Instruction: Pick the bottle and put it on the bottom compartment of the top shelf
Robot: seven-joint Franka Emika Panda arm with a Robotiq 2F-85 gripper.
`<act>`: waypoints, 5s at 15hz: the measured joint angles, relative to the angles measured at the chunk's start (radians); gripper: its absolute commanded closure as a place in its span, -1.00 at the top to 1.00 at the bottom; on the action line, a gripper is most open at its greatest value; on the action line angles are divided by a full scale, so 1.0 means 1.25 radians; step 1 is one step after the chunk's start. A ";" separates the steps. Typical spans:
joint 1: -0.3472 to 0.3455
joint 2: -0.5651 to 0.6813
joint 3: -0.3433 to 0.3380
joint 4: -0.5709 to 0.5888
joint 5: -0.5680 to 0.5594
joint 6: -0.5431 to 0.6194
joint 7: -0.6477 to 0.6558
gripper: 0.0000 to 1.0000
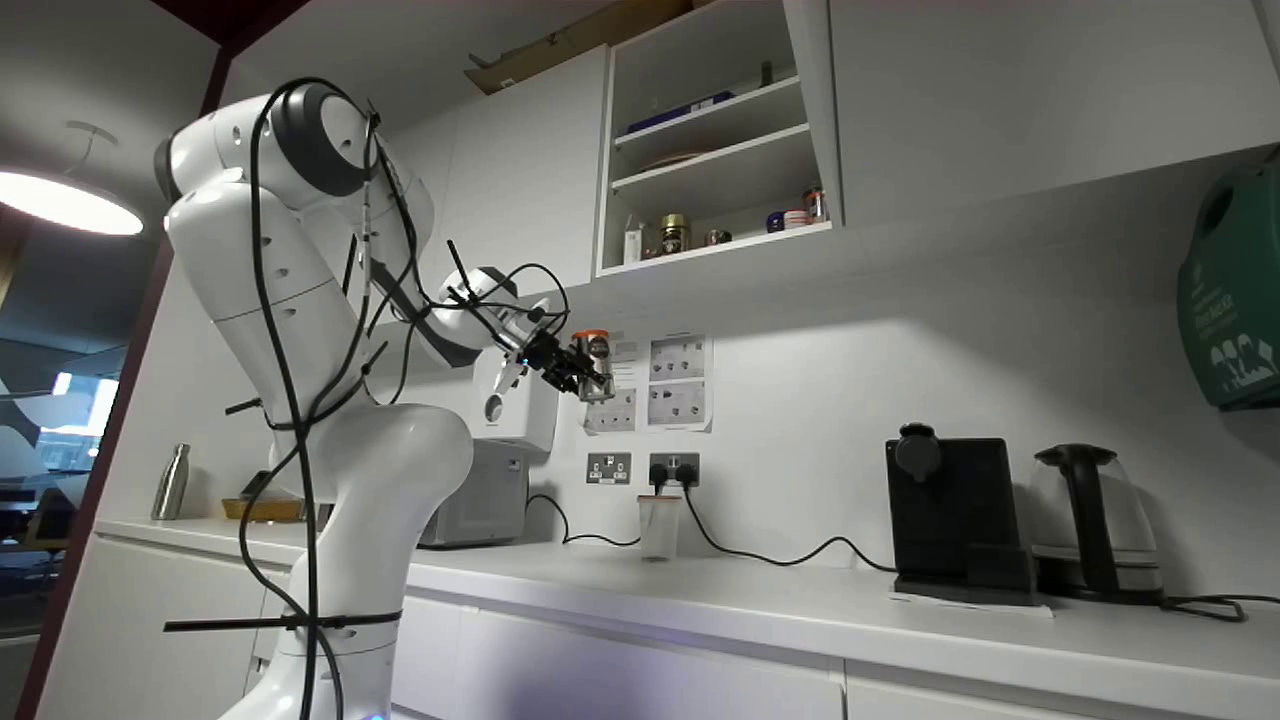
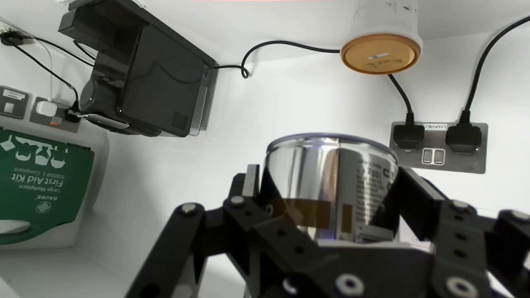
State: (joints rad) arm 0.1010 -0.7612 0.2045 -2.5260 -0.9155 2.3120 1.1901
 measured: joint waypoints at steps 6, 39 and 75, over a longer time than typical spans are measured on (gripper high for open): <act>-0.001 0.000 0.000 -0.001 0.000 0.001 0.000 0.16; -0.165 0.165 -0.003 0.531 -0.131 -0.100 -0.061 0.16; -0.148 0.426 -0.046 0.945 -0.106 -0.249 -0.220 0.16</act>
State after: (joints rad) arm -0.0843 -0.2286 0.1475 -1.3443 -1.0480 2.0003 0.9146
